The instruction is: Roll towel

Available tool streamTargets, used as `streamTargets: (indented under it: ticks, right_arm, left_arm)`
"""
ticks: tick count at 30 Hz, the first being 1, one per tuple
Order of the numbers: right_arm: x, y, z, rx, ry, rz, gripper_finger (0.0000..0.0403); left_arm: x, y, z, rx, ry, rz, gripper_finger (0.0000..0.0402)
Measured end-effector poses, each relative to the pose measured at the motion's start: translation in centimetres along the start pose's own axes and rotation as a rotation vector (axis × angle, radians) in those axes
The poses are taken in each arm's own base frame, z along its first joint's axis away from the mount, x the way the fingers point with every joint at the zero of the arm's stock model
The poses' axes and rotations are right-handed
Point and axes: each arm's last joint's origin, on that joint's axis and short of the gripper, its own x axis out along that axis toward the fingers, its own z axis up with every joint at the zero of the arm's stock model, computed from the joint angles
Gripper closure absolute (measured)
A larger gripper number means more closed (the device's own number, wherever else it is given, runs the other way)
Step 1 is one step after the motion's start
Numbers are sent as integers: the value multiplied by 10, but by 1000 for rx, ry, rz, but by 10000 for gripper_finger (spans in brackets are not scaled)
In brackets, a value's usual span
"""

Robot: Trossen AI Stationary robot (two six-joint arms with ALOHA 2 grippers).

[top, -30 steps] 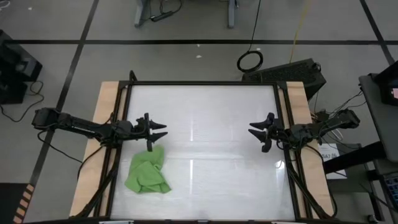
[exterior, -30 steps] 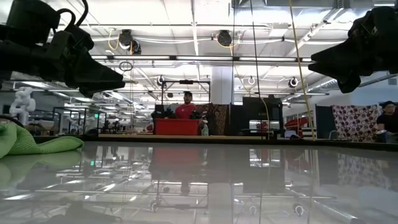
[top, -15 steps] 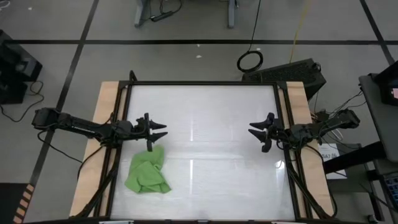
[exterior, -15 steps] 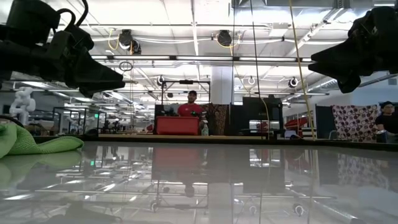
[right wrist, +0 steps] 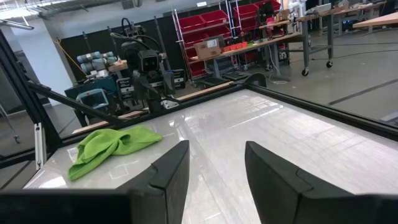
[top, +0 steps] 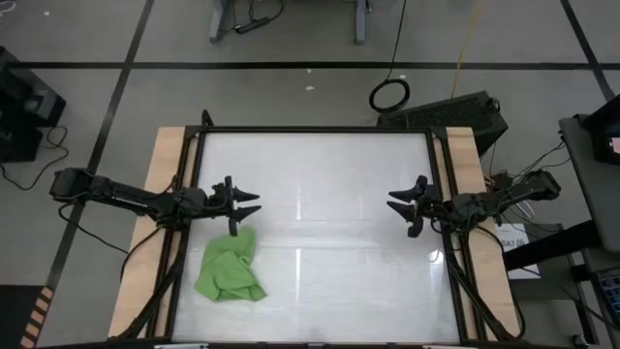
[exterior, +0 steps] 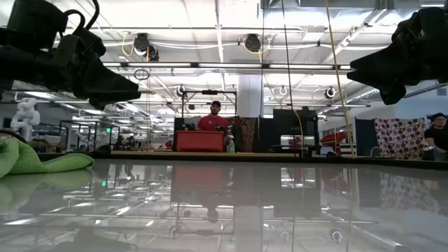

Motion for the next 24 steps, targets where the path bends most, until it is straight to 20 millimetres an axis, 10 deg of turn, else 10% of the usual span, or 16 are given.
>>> streamTargets:
  ticks: [24]
  right_arm:
    - [0,0,0,0,0,-1,257]
  left_arm:
    - [1,-1,1,144,4,-37,230]
